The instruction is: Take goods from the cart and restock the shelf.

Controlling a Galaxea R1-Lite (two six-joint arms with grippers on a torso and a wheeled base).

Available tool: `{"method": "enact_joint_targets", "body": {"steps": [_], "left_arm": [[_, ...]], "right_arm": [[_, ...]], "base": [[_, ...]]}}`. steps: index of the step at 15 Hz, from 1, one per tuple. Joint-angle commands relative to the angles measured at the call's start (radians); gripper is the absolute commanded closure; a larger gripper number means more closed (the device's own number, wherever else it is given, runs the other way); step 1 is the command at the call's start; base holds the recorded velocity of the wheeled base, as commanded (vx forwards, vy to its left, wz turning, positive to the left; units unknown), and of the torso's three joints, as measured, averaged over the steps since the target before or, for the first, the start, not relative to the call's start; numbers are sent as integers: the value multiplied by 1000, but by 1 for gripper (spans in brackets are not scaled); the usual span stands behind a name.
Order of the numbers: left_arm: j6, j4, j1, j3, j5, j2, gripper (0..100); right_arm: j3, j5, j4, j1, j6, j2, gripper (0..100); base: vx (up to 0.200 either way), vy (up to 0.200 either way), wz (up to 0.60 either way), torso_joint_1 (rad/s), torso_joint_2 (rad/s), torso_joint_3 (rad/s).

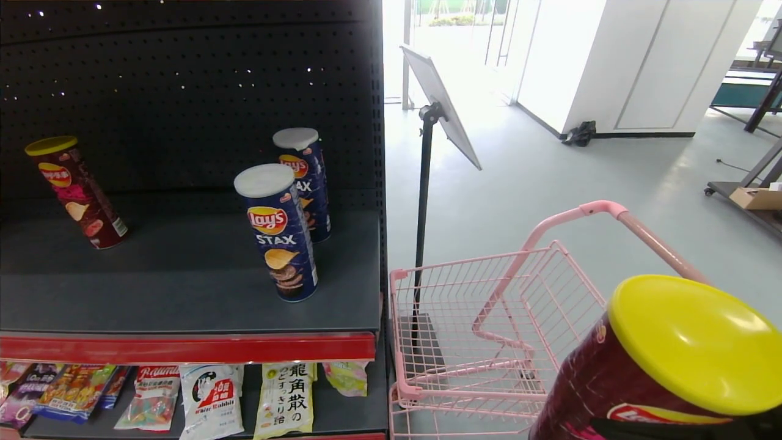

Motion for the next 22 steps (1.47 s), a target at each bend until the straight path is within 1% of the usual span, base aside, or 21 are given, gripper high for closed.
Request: {"method": "enact_joint_targets", "body": {"steps": [1,4,5,12,16,22], "left_arm": [[-1,0,0,0,0,1,0],[-1,0,0,0,-1,1,0],[-2,0,0,0,-1,1,0],[-2,0,0,0,-1,1,0],[-2,0,0,0,-1,1,0],[-2,0,0,0,-1,1,0]], "right_arm": [[1,0,-1,9,-2,-2,100],[-4,-17,-1,49,-2,3,100],[-2,-29,-2,52,-2,7,100],[-7,-23,-2,56,-2,15,100],[-19,-31,-2,114,0,21,100],[-32,-31,-5,131,0,40,100]], "base": [[0,0,0,0,0,0],[0,0,0,0,0,0],[0,200,0,2,7,2],[0,200,0,4,0,1],[0,200,0,2,2,5],[0,200,0,2,2,3]]}}
